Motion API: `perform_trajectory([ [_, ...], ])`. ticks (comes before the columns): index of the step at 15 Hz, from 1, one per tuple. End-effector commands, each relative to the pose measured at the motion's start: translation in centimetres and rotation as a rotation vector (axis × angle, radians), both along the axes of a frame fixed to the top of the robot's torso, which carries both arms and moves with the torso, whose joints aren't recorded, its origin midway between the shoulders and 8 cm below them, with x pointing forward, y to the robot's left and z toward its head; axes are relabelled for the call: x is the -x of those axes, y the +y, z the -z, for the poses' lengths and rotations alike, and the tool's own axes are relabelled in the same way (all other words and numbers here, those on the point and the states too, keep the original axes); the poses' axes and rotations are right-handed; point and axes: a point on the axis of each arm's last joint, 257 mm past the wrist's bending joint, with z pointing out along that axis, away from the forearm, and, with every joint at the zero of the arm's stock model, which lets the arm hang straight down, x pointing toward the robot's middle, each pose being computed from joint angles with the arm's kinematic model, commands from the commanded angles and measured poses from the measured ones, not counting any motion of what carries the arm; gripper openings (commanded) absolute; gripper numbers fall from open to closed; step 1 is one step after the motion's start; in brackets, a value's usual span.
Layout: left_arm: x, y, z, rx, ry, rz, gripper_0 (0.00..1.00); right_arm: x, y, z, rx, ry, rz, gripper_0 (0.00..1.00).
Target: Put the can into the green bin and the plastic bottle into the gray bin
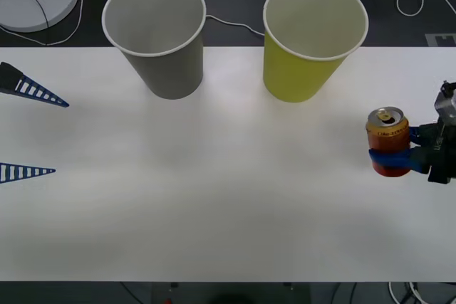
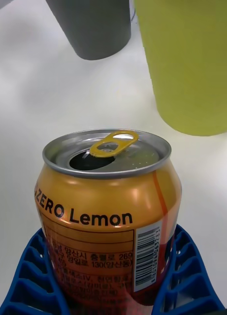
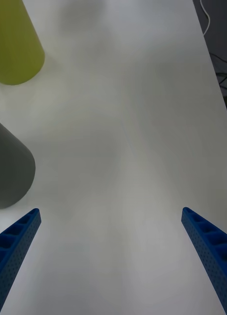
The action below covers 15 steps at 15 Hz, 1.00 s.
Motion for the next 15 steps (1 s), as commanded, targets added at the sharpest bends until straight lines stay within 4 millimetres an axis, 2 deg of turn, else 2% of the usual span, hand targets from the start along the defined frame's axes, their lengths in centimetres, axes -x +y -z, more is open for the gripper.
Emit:
perform_trajectory([
  [1, 0.0, 0.0, 0.0, 0.0, 0.0, 0.0, 1.0, 0.4, -1.2, -3.0, 0.036, 0.056, 0.026, 0.0],
  [5, 0.0, 0.0, 0.0, 0.0, 0.0, 0.0, 1.0, -0.1, -3.0, -7.5, 0.089, 0.102, 0.078, 0.0],
  [9, 0.0, 0.0, 0.0, 0.0, 0.0, 0.0, 1.0, -1.1, -3.4, -11.2, 0.154, 0.109, 0.144, 0.0],
  [11, 0.0, 0.0, 0.0, 0.0, 0.0, 0.0, 1.0, -1.7, -3.0, -13.3, 0.214, 0.101, 0.188, 0.0],
  [15, 0.0, 0.0, 0.0, 0.0, 0.0, 0.0, 1.0, -2.8, -1.4, -15.7, 0.267, 0.097, 0.195, 0.0],
])
